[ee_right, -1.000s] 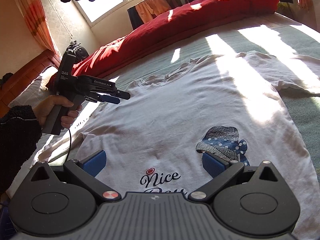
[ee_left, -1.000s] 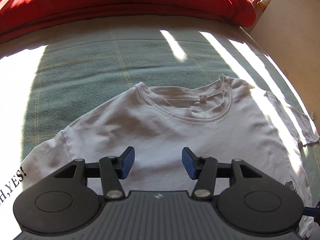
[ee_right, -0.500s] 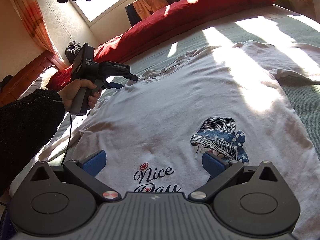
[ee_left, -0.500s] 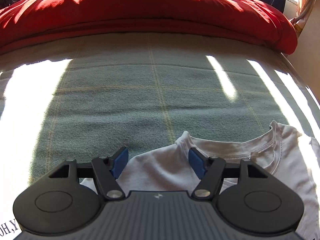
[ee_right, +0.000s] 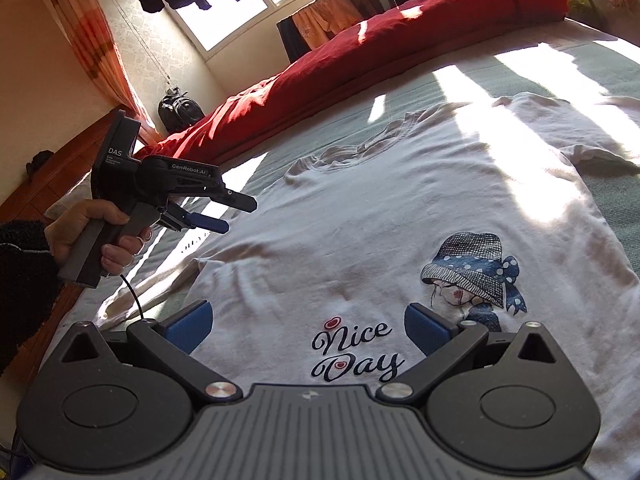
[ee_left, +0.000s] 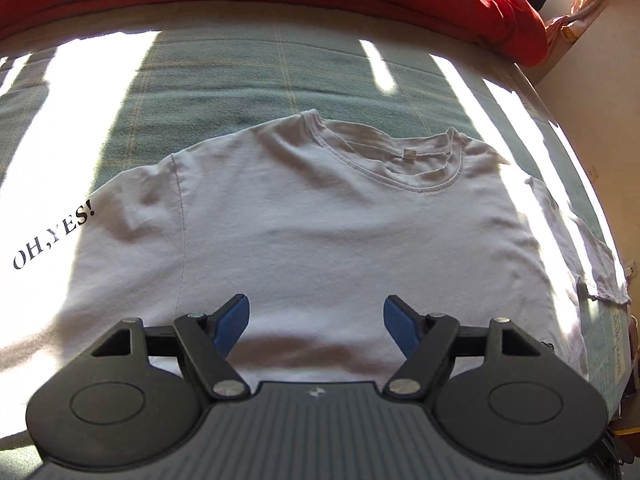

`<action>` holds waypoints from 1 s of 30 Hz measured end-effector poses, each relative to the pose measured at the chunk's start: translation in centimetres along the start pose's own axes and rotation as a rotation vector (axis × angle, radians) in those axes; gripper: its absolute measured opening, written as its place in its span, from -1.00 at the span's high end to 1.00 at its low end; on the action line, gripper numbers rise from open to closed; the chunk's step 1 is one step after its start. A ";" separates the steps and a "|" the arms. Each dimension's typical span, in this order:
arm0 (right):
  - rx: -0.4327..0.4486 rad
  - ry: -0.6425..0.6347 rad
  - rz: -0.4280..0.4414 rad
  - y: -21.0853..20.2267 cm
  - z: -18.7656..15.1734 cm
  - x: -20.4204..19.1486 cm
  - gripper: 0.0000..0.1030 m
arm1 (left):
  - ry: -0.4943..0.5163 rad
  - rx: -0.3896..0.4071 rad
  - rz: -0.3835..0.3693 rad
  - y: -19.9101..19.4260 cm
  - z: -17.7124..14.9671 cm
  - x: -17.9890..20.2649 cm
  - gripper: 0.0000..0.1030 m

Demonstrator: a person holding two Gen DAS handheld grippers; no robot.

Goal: Fold clothes

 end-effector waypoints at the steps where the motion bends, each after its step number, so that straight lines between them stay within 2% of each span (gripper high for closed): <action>1: -0.001 0.001 -0.003 0.0 0.0 0.0 -1.00 | -0.016 -0.005 0.010 0.5 -0.6 -0.3 -0.44; 5: 0.004 0.006 -0.021 0.0 0.2 0.4 -1.00 | -0.016 -0.006 0.070 0.3 -2.6 -1.2 -0.44; 11: -0.010 0.022 -0.063 0.2 0.2 0.8 -1.00 | 0.024 -0.044 0.160 -4.0 -5.4 -2.5 -0.44; 15: 0.001 0.022 -0.079 -0.1 0.4 0.1 -1.00 | 0.074 0.041 0.062 -7.7 -6.6 -1.0 -0.47; 16: 0.004 0.022 -0.079 -0.2 0.4 -0.1 -1.00 | 0.090 0.066 0.031 -8.3 -6.8 -0.4 -0.55; 18: 0.008 0.021 -0.079 -0.2 0.4 -0.7 -1.00 | 0.116 0.100 -0.039 -8.0 -7.6 1.0 -0.57; 20: 0.010 0.017 -0.076 -0.2 0.2 -1.3 -1.00 | 0.126 0.113 -0.077 -6.5 -8.1 2.0 -0.58; 23: -0.003 -0.002 -0.081 -0.3 -0.5 -2.1 -1.00 | 0.119 0.106 -0.034 -3.9 -8.7 1.8 -0.58; 27: -0.002 0.001 -0.091 -1.2 -1.3 -1.9 -1.00 | 0.037 0.061 0.038 -2.7 -9.7 -1.3 -0.58; 29: -0.001 0.021 -0.102 -1.4 -1.4 -1.2 -1.00 | 0.031 0.054 0.068 -3.5 -10.3 -2.4 -0.58; 30: 0.000 0.032 -0.108 -1.4 -1.4 -0.8 -1.00 | 0.034 0.048 0.110 -4.1 -10.4 -2.7 -0.57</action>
Point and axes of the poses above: each gripper's, at about its wrist camera, not at the fingertips, and y roughly the way its jaws point, x to its right, z to its top, the point moved 1 cm from there along y, roughly the way its jaws point, and after that the axes turned 3 degrees about x, right-handed, at the moved point
